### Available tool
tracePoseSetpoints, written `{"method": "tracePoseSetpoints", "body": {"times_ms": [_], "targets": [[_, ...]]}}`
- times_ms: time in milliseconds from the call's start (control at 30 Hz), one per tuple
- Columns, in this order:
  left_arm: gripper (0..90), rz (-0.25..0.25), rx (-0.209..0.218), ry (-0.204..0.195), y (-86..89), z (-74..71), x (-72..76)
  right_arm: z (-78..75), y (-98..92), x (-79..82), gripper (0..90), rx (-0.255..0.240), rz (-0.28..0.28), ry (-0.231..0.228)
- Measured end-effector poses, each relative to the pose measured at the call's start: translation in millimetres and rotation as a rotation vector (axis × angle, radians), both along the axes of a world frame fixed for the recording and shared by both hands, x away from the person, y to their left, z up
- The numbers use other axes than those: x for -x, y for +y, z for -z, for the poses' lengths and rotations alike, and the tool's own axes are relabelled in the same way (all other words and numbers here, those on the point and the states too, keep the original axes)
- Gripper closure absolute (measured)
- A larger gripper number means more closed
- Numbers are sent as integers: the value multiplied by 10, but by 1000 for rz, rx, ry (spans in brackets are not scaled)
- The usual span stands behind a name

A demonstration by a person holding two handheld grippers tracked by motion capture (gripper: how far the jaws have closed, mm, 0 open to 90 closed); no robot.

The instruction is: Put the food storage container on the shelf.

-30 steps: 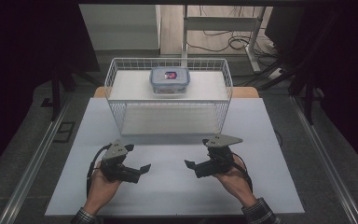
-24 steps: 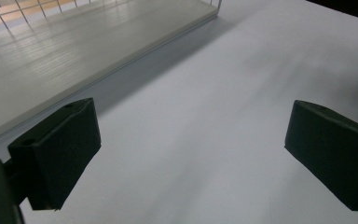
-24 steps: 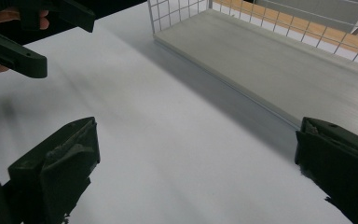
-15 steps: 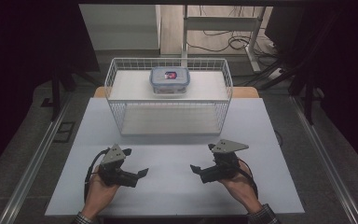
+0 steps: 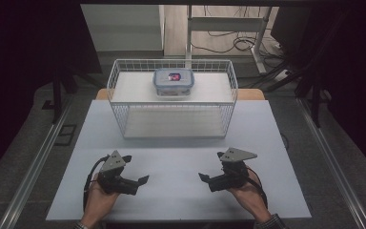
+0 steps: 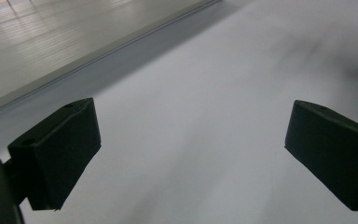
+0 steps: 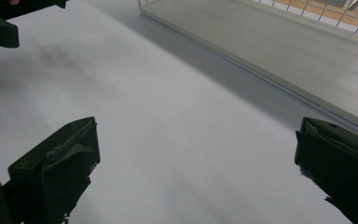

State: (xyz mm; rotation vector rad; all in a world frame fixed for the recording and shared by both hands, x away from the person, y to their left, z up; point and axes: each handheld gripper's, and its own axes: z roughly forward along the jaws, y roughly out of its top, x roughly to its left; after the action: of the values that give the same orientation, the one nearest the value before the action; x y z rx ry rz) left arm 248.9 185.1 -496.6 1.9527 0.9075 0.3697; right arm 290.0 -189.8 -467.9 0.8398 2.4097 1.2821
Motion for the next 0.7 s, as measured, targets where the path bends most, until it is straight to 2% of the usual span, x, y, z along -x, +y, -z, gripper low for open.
{"method": "tracePoseSetpoints", "body": {"times_ms": [433, 700], "targets": [[30, -31, -10, 8, 129, 59, 80, 74, -92, 53, 0, 29, 9, 2], [30, -50, -22, 4, 206, 72, 152, 81, -170, 81, 0, 24, 28, 1]]}}
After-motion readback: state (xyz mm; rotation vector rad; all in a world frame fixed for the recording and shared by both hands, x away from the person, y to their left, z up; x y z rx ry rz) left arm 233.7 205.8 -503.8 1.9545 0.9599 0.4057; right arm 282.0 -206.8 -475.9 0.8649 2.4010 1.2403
